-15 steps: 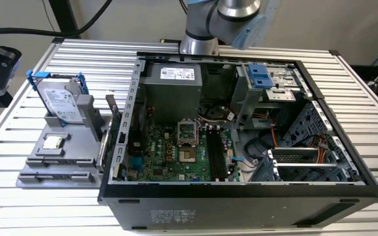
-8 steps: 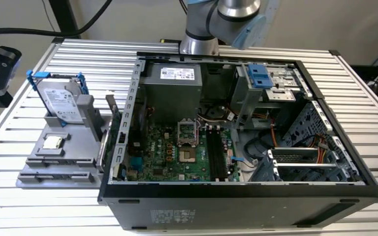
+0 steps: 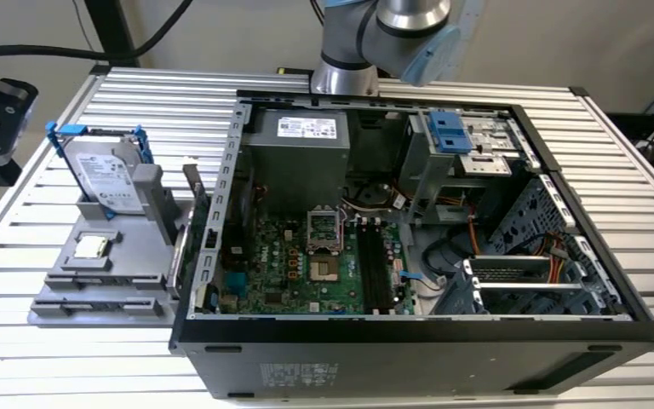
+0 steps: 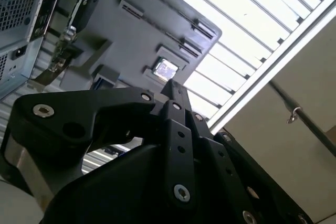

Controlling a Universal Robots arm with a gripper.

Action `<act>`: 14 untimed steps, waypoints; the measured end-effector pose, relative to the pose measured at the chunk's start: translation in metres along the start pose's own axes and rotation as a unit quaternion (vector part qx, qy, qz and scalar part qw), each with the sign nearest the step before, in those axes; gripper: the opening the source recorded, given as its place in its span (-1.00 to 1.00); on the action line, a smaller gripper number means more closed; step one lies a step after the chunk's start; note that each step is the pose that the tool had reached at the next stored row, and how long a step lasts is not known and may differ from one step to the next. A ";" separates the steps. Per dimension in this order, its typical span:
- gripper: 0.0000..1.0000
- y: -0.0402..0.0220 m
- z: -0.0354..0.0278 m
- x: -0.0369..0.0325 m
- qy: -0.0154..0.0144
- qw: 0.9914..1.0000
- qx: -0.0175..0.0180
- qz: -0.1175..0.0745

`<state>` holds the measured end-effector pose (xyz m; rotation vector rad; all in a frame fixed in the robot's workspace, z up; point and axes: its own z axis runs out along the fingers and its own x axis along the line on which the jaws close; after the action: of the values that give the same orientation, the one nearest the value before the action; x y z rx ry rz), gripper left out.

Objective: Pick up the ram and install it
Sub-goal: 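Pick up the ram and move it above insertion slot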

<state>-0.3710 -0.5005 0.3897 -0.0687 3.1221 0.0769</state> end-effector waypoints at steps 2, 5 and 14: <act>-1.00 0.0000 0.0000 0.0000 0.001 1.000 0.000 -0.013; -1.00 0.0000 0.0000 0.0000 0.002 0.999 -0.001 -0.032; -1.00 0.0000 -0.0001 0.0000 0.004 0.996 -0.002 -0.088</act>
<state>-0.3709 -0.5005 0.3897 -0.3435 3.1083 0.0790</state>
